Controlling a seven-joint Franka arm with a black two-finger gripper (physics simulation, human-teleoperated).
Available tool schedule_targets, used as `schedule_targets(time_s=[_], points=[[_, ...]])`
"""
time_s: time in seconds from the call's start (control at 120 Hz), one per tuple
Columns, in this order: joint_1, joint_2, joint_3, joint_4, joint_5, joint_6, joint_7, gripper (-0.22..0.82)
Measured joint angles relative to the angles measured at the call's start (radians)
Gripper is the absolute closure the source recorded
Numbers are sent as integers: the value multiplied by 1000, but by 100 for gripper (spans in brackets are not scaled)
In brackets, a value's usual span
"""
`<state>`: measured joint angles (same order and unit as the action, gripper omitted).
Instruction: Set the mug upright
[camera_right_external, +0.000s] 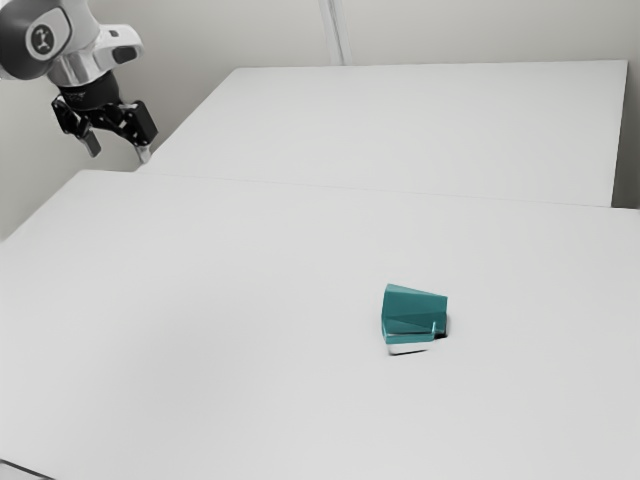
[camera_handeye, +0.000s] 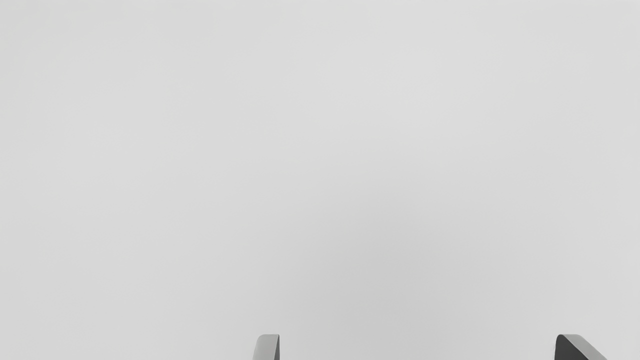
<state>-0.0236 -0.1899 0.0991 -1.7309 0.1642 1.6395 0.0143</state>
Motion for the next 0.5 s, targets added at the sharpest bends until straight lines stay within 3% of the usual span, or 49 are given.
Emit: schedule_targets(time_s=[0.333,0.5], points=[[0,50,-4,-5,-60,38,58,0],[0,104,-4,-31,-246,43,69,0]])
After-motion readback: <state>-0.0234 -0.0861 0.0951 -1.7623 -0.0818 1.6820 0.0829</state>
